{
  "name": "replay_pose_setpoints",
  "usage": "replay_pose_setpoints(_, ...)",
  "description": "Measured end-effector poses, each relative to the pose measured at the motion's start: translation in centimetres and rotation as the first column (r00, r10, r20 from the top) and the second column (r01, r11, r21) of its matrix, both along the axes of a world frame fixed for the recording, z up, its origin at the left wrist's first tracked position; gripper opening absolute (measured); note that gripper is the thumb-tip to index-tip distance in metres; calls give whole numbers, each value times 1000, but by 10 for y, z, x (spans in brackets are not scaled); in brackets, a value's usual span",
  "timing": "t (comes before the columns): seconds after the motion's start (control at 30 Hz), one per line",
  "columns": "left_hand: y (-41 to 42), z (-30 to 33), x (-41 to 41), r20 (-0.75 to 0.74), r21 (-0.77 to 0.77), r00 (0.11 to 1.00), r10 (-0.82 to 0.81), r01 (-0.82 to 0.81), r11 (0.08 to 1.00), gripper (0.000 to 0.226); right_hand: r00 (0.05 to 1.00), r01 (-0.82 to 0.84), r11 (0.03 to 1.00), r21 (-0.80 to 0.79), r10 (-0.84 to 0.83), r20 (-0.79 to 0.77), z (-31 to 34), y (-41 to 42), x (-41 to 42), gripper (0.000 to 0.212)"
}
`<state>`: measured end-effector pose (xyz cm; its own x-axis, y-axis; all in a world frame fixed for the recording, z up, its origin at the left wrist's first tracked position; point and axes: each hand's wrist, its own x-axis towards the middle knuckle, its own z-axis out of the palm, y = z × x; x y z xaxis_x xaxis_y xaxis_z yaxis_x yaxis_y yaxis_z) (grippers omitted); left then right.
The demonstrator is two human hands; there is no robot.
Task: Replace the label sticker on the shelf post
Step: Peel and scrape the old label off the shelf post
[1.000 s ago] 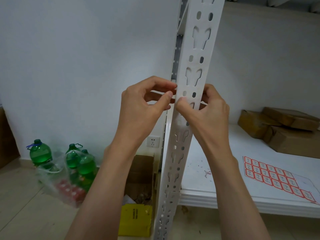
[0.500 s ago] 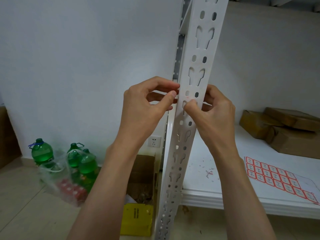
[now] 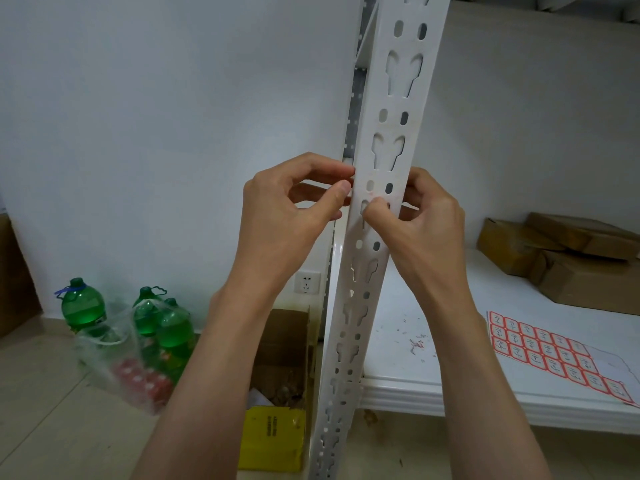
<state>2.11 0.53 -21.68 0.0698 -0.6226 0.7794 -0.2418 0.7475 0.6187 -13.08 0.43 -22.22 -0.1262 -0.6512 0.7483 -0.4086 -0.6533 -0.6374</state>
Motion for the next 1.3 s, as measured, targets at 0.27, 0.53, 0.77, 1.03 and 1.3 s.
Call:
replay_pose_setpoints(0.27, -1, -1, 0, -7, 6, 1000, 4, -4, 1000, 15, 999, -45, 999, 8, 45, -8, 1, -1, -5, 20)
replay_pose_setpoints(0.53, -1, -1, -1, -7, 5, 1000, 2, -2, 1000, 13, 1000, -28, 1000, 3, 28, -5, 1, -3, -8, 20)
replay_pose_setpoints(0.77, -1, -1, -1, -9, 6, 1000, 11, -11, 1000, 16, 1000, 19, 999, -39, -19, -7, 1, -2, -2, 19)
replay_pose_setpoints(1.03, -2, -3, -1, -18, 15, 1000, 12, -12, 1000, 15, 1000, -20, 1000, -12, 20, -8, 1, -3, -6, 19)
replay_pose_setpoints(1.3, -2, -3, -1, -14, 21, 1000, 18, -18, 1000, 15, 1000, 5, 997, -73, -4, 11, -3, -3, -2, 16)
